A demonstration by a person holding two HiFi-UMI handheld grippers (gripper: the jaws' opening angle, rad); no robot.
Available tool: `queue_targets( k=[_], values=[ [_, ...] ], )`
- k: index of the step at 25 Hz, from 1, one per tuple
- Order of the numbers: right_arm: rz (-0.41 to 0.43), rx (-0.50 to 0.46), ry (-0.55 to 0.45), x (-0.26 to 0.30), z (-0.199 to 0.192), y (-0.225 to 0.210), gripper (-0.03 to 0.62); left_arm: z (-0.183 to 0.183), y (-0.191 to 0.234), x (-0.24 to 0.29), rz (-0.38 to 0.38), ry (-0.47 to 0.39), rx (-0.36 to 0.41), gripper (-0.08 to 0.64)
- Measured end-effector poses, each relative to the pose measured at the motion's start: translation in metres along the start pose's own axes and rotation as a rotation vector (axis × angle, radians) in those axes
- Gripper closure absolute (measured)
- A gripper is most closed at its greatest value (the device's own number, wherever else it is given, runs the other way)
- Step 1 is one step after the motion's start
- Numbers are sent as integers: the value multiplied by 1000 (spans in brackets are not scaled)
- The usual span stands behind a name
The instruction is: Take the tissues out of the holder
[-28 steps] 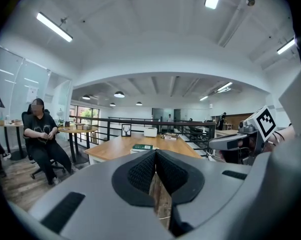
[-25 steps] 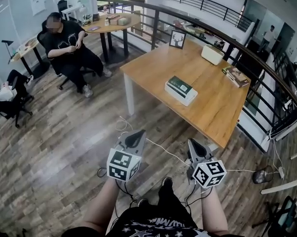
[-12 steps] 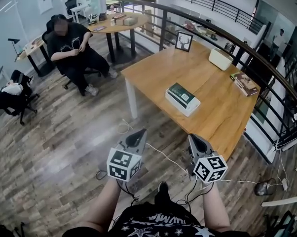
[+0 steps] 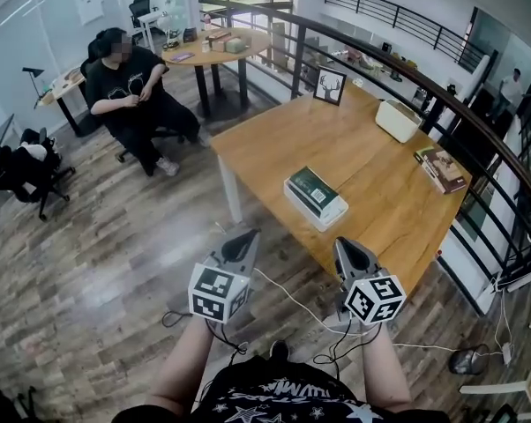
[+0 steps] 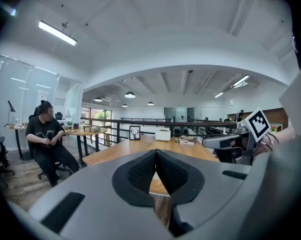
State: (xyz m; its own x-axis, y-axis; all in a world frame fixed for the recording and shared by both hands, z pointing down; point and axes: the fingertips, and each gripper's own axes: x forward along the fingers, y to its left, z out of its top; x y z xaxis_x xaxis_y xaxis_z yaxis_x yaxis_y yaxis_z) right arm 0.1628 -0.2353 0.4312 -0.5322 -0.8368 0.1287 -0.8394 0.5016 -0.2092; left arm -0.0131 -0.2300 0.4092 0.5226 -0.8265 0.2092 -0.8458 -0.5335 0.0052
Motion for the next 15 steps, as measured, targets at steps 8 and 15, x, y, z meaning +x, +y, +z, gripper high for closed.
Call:
queue_targets(
  k=[8, 15],
  values=[
    [45, 37, 33, 12, -8, -45, 574, -10, -14, 27, 45, 34, -25, 548],
    [79, 26, 46, 43, 0, -53, 575, -17, 1, 50, 63, 66, -27, 548]
  ],
)
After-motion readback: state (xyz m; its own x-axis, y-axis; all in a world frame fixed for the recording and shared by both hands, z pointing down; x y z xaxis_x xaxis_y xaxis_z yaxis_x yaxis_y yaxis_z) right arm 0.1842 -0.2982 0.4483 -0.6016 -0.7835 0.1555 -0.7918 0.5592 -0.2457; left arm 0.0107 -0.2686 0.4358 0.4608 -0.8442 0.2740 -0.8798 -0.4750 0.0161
